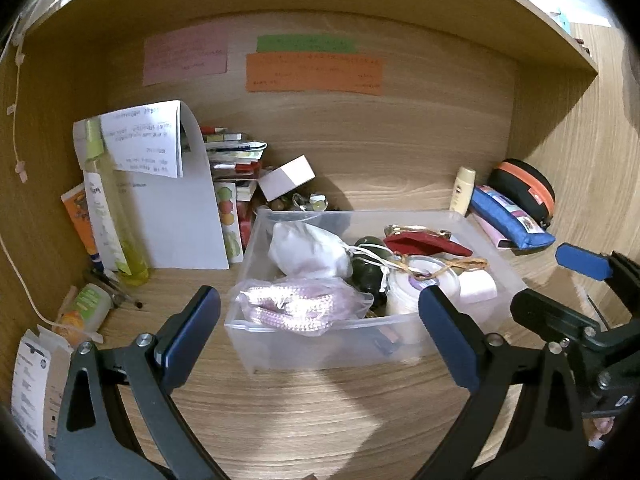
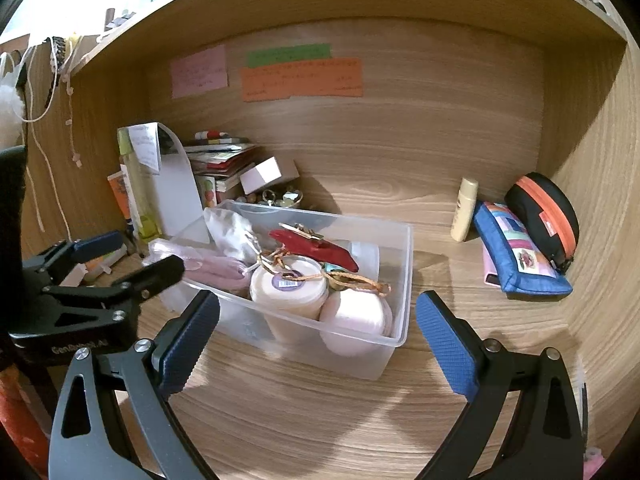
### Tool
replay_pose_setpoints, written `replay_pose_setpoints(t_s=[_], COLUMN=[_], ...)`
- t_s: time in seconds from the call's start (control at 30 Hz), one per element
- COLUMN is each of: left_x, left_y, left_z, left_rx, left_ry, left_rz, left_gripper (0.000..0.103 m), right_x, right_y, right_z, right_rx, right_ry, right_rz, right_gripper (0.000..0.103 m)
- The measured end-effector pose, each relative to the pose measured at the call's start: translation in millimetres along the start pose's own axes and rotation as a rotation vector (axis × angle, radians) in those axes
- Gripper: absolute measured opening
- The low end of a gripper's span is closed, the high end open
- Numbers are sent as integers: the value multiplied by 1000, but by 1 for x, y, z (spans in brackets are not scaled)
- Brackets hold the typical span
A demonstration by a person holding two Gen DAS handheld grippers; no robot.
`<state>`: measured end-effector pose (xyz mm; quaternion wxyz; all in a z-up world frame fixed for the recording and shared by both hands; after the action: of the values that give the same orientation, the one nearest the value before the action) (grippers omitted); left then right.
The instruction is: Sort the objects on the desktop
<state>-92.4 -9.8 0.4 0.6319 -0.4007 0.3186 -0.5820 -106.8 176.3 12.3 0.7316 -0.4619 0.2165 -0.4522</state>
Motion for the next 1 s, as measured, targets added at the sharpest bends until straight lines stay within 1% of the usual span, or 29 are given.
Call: replay_pose_setpoints(t_s=[0.37, 0.63, 0.8, 1.0], left_x=[-4, -7, -8, -14], left_y=[-2, -1, -1, -1], left_z=[-2, -5, -4, -1], left_rx=[0, -11, -17, -36], left_ry=[5, -16, -6, 22], left_rz=[-8, -20, -22, -40], left_gripper=[100, 101, 101, 101], right_x=[2, 1, 1, 1], right_y=[-4, -6, -6, -8], right_z=[2, 2, 2, 2], right_rx=[-8, -14, -16, -20], right_ry=[-5, -7, -10, -14], right_rz=[6, 4, 2, -4], right_gripper=[98, 98, 98, 98])
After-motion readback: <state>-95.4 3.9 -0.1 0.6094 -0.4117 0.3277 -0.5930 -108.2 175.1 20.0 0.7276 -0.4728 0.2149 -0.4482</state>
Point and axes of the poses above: each gripper's, at about its wrist camera, not at the fingertips, and z roughly against the way its jaws point, x to its left, y to its underside, the point moved 2 cm from there along -z, roughly the way its jaws point, and after that the axes turned 9 degrees about -y, right-handed, at the moved point
